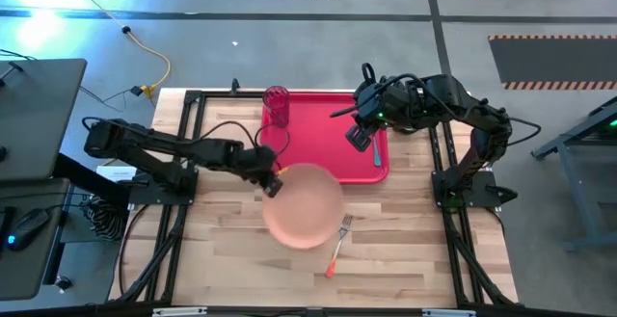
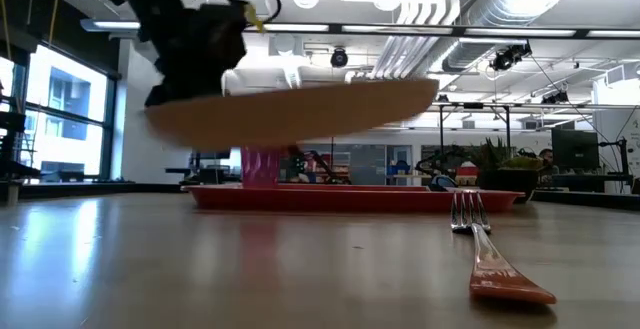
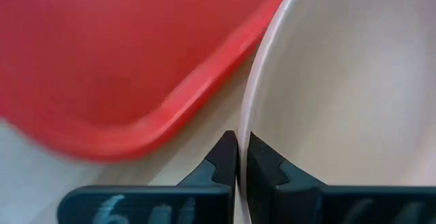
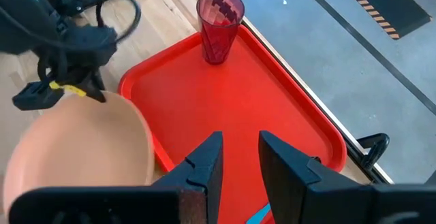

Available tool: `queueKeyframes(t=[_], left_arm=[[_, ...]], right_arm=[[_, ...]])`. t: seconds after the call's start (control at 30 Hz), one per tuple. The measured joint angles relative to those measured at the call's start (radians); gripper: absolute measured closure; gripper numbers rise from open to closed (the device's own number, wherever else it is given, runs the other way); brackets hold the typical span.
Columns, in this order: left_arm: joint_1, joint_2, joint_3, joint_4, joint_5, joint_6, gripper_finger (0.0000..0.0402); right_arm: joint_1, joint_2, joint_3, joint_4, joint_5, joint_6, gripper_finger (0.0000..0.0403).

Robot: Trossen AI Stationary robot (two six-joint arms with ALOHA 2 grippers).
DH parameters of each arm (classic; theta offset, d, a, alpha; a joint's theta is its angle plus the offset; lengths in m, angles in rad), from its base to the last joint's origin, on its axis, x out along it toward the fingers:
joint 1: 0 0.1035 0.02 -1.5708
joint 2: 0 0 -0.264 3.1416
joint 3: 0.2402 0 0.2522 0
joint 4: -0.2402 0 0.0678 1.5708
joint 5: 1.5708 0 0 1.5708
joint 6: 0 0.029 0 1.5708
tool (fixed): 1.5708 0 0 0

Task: Pick and place plate/cup/fork/spoon on tray
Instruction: Put the orange plate on the red tray

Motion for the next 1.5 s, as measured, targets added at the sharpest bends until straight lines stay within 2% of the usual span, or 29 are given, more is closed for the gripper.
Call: queueKeyframes(t=[0.3,0.5,0.77,1.0,1.5], left_arm=[[0.054,0.011,0.027,0.239,-0.161,-0.198,0.04],[0.085,0.061,0.028,0.344,-0.191,-0.277,0.04],[0.116,0.194,0.141,0.24,-0.246,-0.303,0.0401],[0.171,0.276,0.257,0.035,-0.248,-0.288,0.0401],[0.272,0.285,0.264,-0.106,-0.218,-0.343,0.0401]], right_arm=[[0.0,0.0,0.0,0.02,0.0,-0.088,0.0316],[0.0,0.0,0.0,0.029,0.006,-0.13,0.0316],[-0.026,0.0,0.0,0.029,0.005,-0.144,0.0316],[-0.058,0.0,0.0,0.01,0.003,-0.202,0.0316],[-0.073,0.0,0.0,-0.006,0.0,-0.264,0.0316]])
